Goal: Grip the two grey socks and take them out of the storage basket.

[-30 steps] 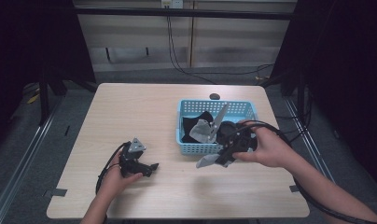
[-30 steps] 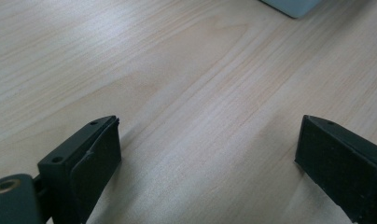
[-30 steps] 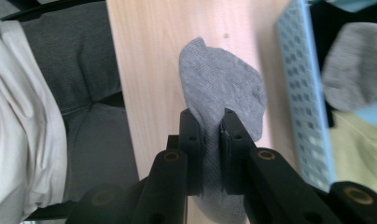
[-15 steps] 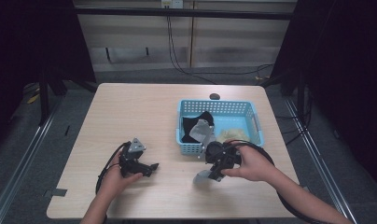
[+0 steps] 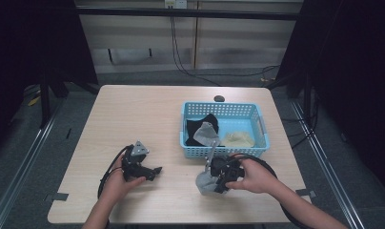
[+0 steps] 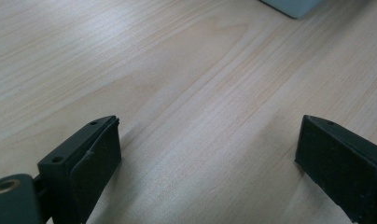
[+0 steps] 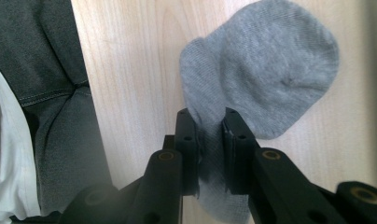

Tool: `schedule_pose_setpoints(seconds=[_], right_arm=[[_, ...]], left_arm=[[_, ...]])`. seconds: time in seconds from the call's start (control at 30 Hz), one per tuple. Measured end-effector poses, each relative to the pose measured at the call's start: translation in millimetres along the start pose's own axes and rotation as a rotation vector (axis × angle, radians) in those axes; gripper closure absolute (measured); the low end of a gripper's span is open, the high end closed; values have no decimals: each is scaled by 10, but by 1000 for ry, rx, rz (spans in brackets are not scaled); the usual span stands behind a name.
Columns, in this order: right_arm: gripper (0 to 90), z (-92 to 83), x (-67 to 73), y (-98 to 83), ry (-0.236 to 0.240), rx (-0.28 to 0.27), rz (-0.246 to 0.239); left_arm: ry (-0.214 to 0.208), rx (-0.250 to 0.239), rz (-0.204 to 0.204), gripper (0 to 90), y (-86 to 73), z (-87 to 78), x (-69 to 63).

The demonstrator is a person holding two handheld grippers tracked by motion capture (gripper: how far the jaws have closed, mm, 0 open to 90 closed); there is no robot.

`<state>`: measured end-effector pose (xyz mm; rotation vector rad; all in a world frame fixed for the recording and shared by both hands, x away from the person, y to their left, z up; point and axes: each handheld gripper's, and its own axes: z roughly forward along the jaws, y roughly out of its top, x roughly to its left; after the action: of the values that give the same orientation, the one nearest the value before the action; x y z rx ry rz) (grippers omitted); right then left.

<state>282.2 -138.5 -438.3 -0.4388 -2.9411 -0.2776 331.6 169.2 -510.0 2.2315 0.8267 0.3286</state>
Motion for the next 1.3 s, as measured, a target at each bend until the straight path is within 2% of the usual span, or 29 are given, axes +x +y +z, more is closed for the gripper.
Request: schedule_pose_setpoints(seconds=[0.2,0.33,0.4,0.43,0.5,0.67,0.77,0.8,0.97,1.3], right_arm=[[770,52,-14,-40,9,-1,16],[752,98,-35,-79,4,0,10],[725,117,-41,-99,0,-2,24],[711,121,-54,-114,-2,6,10],[675,124,-65,-136,-3,-7,19],[592,35,-89,-180,-6,-36,40],[558,-23,-93,-201,-2,-32,53],[521,-49,-90,-208,-4,-40,59],[475,-136,-91,-210,-6,-49,65],[356,-430,-134,-166,-42,-59,90]], left_arm=[[2,0,1,61,0,-1,0],[0,-1,0,61,0,0,0],[5,0,3,61,0,-1,1],[-2,-1,-1,61,0,1,0],[5,-1,3,61,0,-1,1],[1,-1,1,61,0,0,1],[0,-1,-1,61,0,1,-1],[4,0,3,61,0,-1,2],[0,0,-1,61,0,0,0],[1,0,1,61,0,0,0]])
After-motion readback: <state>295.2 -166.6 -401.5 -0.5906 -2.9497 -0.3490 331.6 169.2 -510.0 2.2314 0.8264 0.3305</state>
